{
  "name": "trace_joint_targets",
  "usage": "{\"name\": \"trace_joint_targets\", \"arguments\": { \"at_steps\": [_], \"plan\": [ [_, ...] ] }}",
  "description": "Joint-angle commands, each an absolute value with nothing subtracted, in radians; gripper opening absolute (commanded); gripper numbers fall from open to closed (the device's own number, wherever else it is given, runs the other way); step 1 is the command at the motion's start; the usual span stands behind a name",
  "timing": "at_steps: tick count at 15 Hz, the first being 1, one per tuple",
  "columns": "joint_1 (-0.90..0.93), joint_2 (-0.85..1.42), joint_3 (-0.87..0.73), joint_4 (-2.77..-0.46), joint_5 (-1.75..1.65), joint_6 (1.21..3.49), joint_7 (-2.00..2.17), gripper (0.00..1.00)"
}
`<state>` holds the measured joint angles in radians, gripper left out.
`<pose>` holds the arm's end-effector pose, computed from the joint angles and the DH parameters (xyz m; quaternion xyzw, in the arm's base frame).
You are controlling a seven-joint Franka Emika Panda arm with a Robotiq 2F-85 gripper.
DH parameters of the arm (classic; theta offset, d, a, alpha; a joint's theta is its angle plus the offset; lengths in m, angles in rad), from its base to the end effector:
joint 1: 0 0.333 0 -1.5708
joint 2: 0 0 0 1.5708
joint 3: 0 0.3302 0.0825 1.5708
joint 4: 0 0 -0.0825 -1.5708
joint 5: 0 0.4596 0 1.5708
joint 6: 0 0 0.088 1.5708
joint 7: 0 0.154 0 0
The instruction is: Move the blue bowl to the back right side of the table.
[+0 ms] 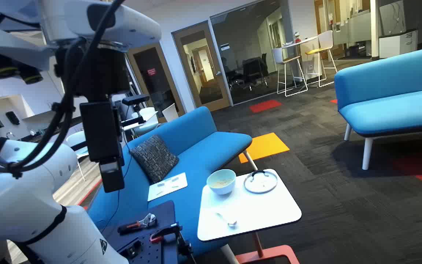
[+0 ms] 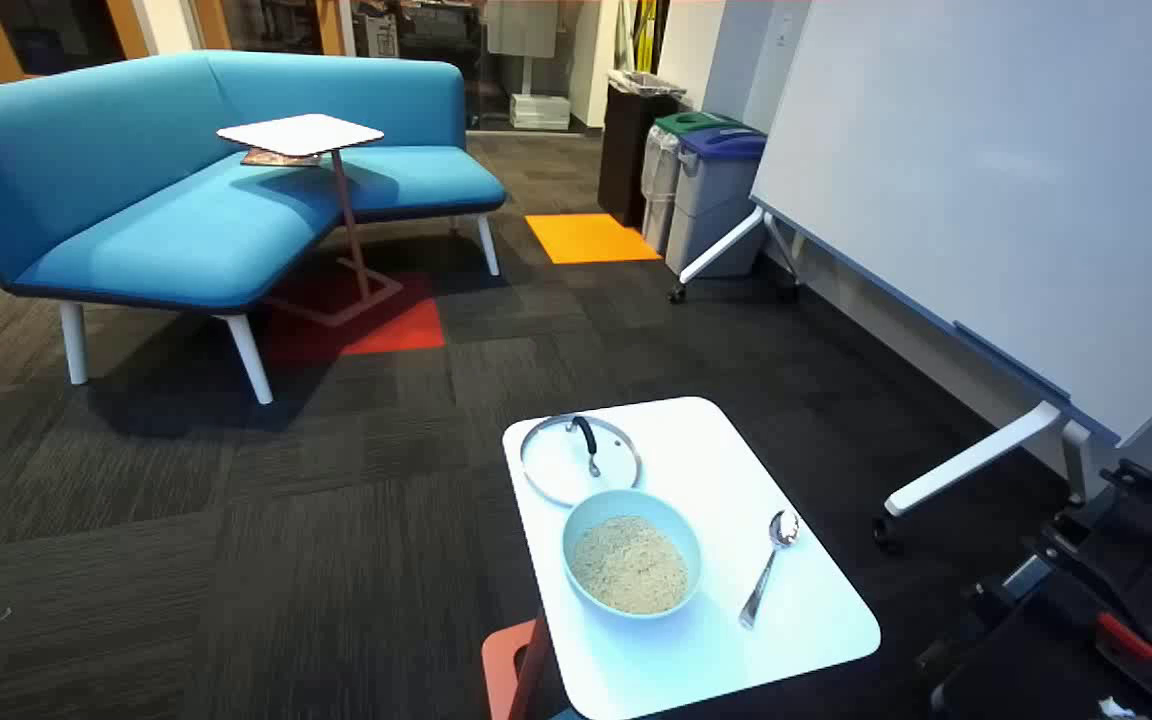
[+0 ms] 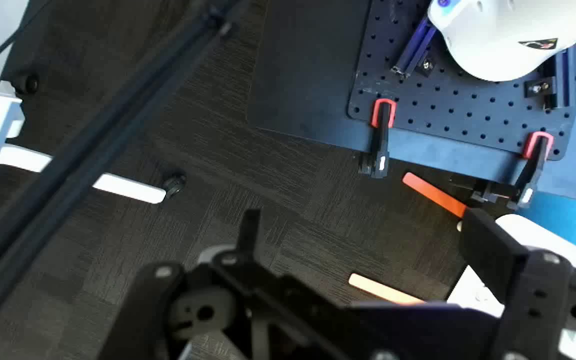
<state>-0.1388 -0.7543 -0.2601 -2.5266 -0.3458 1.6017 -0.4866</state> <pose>0.3222 -0.1865 0.4439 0.9867 0.1068 -0.1157 0.0407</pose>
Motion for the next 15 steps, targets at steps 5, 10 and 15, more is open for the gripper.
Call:
{"name": "trace_joint_targets", "arguments": {
  "at_steps": [5,10,15],
  "plan": [
    [-0.121,-0.757,-0.273,-2.524,-0.353,1.597,-0.478,1.00],
    [-0.116,-0.752,-0.263,-2.532,-0.352,1.618,-0.460,1.00],
    [-0.004,-0.713,-0.245,-2.562,-0.212,1.734,-0.469,1.00]
  ]
}}
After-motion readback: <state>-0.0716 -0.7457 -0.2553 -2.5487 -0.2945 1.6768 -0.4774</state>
